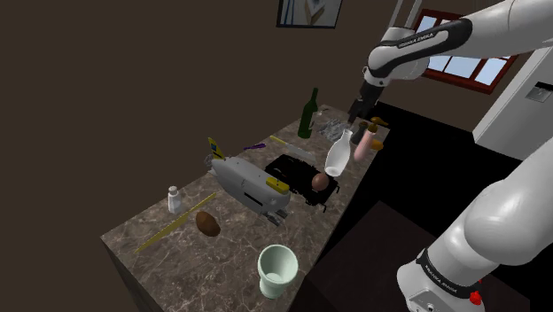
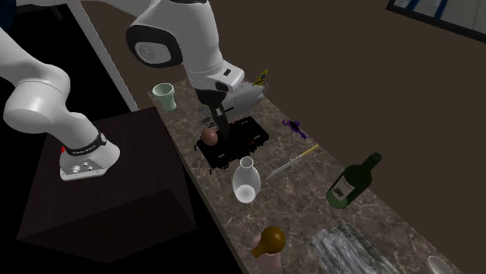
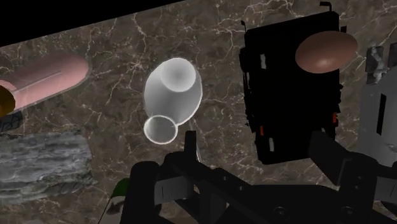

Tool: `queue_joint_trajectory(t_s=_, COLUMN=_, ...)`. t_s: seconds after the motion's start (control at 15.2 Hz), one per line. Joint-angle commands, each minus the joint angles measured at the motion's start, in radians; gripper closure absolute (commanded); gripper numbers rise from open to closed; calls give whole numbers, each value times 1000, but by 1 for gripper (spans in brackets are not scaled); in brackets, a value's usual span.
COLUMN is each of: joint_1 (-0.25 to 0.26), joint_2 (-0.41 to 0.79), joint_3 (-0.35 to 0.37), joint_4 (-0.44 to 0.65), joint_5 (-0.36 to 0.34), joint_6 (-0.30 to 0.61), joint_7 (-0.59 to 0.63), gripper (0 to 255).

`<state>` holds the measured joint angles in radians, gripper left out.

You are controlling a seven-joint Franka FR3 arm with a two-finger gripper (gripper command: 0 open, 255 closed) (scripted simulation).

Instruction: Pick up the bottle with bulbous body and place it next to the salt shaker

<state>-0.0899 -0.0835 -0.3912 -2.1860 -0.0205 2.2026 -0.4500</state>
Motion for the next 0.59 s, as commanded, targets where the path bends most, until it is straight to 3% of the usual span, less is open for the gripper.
queue_joint_trajectory(t_s=0.0, joint_1=-8, joint_2=76, joint_3=-18, joint_4=33, joint_5=39, joint_6=28, joint_7=-45, gripper=0)
queue_joint_trajectory(t_s=0.53, joint_1=-94, joint_2=391, joint_3=-30, joint_4=233, joint_5=214, joint_6=75, joint_7=-218, gripper=0)
